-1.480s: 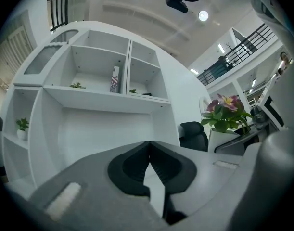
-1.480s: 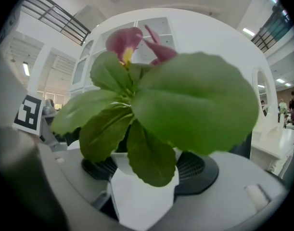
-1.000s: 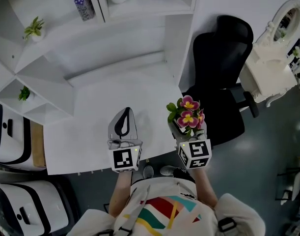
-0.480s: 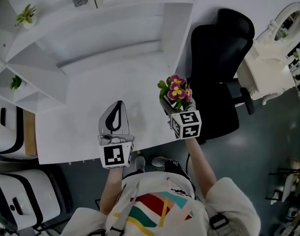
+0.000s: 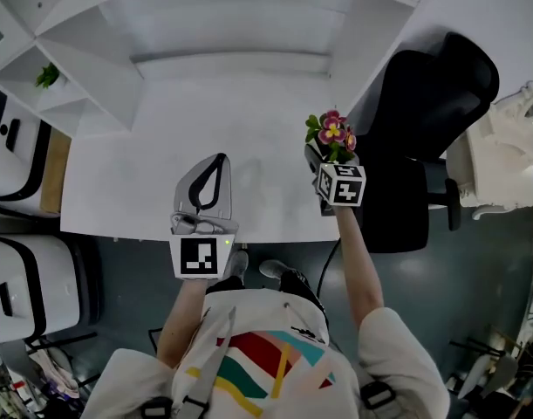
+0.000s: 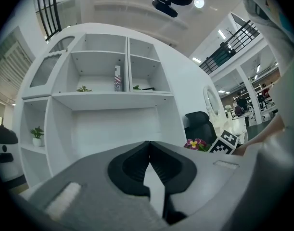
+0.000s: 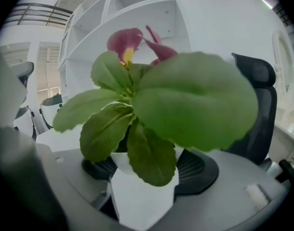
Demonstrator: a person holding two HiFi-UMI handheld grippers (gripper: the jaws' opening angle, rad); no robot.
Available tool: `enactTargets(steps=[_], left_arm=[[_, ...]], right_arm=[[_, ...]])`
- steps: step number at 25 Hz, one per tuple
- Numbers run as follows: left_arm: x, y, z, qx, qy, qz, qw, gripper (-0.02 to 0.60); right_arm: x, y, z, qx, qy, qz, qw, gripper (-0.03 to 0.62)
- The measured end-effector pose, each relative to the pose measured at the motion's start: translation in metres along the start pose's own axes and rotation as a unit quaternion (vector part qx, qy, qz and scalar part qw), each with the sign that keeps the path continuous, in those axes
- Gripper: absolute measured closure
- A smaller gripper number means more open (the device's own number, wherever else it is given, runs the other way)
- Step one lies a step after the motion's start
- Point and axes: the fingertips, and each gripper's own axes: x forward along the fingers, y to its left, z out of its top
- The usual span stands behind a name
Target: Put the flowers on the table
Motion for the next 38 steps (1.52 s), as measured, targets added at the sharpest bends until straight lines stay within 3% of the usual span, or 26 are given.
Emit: enactTargets(steps=[4, 20, 32, 38], left_arm=[[-0.009, 0.010, 0.001, 0.014, -0.003, 0.020, 0.9997, 0.578], [-0.049, 0.063, -0.031, 0.014, 0.053, 0.125, 0.9907, 0.578], [-0.054, 0.066, -0.041, 0.004, 0.063, 0.131, 0.9893, 0.578], [-0.048, 0.066, -0.041, 0.008, 0.062, 0.125, 0.9902, 0.578]], right_arm=[[0.022, -0.009, -0.018, -0.003, 0.031, 0.001, 1.000, 0.258], [0.062, -0.020, -0.065, -0.031, 0.099, 0.002, 0.995, 0.258], [0.068, -0.013, -0.074, -0.048, 0.104, 0.008, 0.993, 0.258], [0.068, -0.014, -0.076, -0.031, 0.112, 0.011, 0.993, 0.258]])
